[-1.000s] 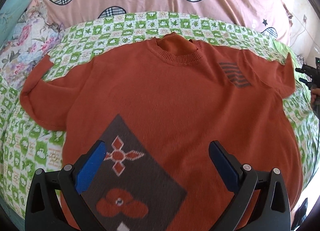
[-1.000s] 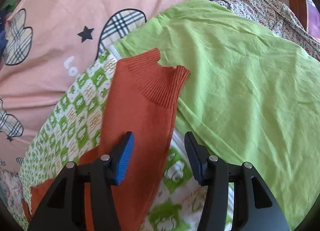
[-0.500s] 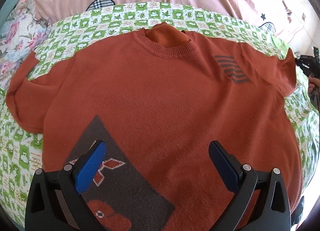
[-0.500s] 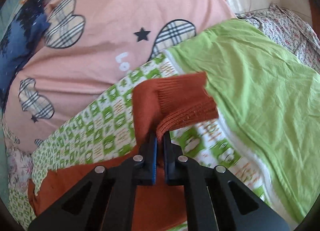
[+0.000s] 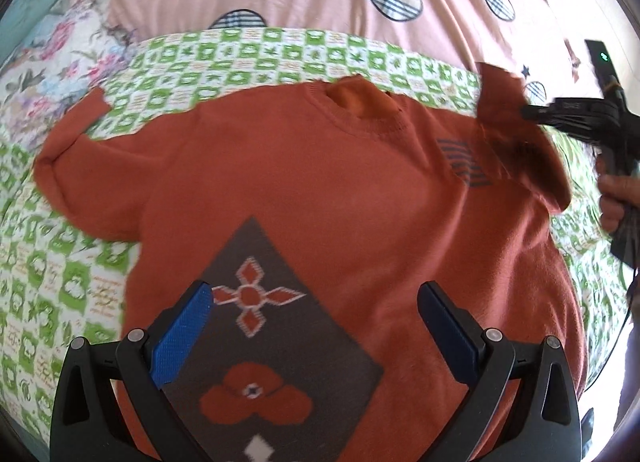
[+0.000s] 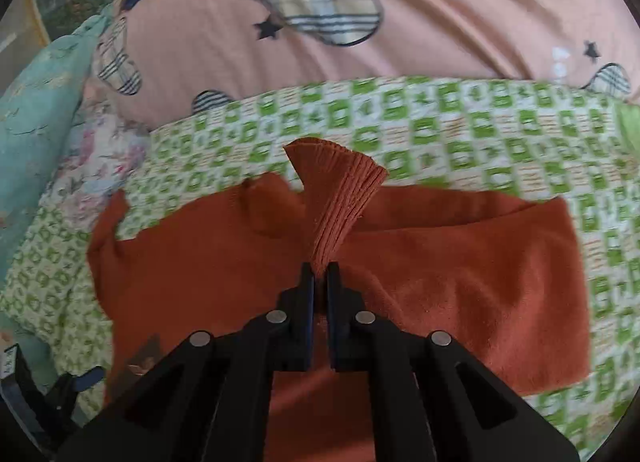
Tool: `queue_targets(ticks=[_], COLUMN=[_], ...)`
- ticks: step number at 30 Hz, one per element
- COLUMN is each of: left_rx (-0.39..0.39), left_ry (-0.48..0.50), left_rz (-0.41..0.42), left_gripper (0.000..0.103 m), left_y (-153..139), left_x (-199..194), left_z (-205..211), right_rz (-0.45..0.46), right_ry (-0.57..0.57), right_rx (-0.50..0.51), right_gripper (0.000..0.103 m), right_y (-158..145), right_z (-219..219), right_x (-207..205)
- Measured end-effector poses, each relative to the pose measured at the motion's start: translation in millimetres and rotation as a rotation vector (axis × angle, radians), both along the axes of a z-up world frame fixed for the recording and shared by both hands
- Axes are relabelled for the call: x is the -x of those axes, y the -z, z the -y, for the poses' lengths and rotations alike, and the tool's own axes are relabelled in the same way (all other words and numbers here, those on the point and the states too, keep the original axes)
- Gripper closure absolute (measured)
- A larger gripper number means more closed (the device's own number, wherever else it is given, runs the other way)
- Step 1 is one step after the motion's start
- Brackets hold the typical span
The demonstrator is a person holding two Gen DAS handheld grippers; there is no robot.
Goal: Fold small clothes
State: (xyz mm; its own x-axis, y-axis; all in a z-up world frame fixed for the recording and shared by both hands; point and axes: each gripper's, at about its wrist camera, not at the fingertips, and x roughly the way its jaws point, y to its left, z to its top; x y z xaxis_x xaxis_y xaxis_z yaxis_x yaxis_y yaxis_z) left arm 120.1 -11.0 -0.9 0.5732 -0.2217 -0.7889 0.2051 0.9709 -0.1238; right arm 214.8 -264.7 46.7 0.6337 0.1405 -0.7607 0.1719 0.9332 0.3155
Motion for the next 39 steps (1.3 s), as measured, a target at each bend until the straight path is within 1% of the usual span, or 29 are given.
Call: queue_targets(ticks=[1,4,7,9,11,12,13,14,16,18,20,24,25,27,28,29,30,31,32,33,34,35,37,39], left_rx=[0.002,0.019,0.047,0.071,0.108,0.132,0.152,0.169,0.200,0.229,0.242,0.271,0.279,0.294,0.295,0.295,0.309,0.316,0.306,0.290,0.272,0.251,0.231,0.228], left_ry=[-0.007,-0.031,-0.043,-0.045,-0.039,-0.032,-0.024,-0.013,0.012,0.039,0.048,0.038,0.028,0.004,0.004,0.016,0.045,0.046,0.028,0.005,-0.022,-0.050,-0.062,-0.054], left_rz=[0.001,-0.007,-0.007,0.001,0.008,0.007,0.003,0.000,-0.017,-0.035,-0.045,-0.119,-0.129,-0.119,-0.106,-0.103,-0.121,-0.105,-0.048,0.029,0.067,0.084,0.053,0.013], left_gripper=[0.001,0.001,0.001,0.001,0.001,0.001,0.001,0.001,0.001,0.001,0.001,0.001,0.003,0.018,0.049,0.096,0.096,0.098,0.098,0.098,0.098,0.098,0.098,0.098], left_y=[0,2,2,2,2,2,4,6,11,15,21,42,46,52,52,52,51,46,34,20,13,11,19,29], left_x=[1,1,1,-3,-9,-14,-19,-23,-37,-55,-74,-123,-131,-145,-149,-152,-154,-151,-143,-133,-126,-124,-128,-130], left_z=[-4,-21,-35,-41,-47,-49,-49,-47,-42,-34,-27,-13,-12,-12,-12,-11,-10,-12,-18,-28,-37,-45,-59,-64], right_rz=[-0.001,-0.015,-0.047,-0.072,-0.079,-0.090,-0.103,-0.106,-0.064,-0.020,0.023,0.074,0.081,0.086,0.085,0.081,0.073,0.062,0.051,0.041,0.028,0.011,-0.032,-0.067], right_ry=[-0.040,-0.115,-0.161,-0.189,-0.224,-0.232,-0.231,-0.229,-0.215,-0.172,-0.113,0.019,0.061,0.143,0.186,0.217,0.256,0.301,0.333,0.357,0.370,0.378,0.356,0.327], right_rx=[-0.037,-0.114,-0.171,-0.216,-0.275,-0.303,-0.320,-0.342,-0.382,-0.384,-0.370,-0.317,-0.295,-0.257,-0.241,-0.230,-0.215,-0.193,-0.174,-0.157,-0.147,-0.142,-0.143,-0.129], right_gripper=[0.097,0.097,0.097,0.097,0.092,0.086,0.084,0.083,0.083,0.083,0.083,0.081,0.080,0.077,0.077,0.077,0.077,0.076,0.074,0.072,0.070,0.068,0.066,0.060], right_y=[6,25,46,61,72,76,80,81,73,61,48,29,26,23,24,25,26,27,29,32,36,39,50,61], right_z=[-22,-69,-100,-113,-123,-125,-127,-126,-115,-98,-76,-28,-14,12,25,36,50,65,77,88,95,102,109,108], right_x=[-9,-30,-46,-56,-61,-62,-63,-62,-49,-33,-9,40,52,72,80,85,90,95,96,96,93,88,68,49])
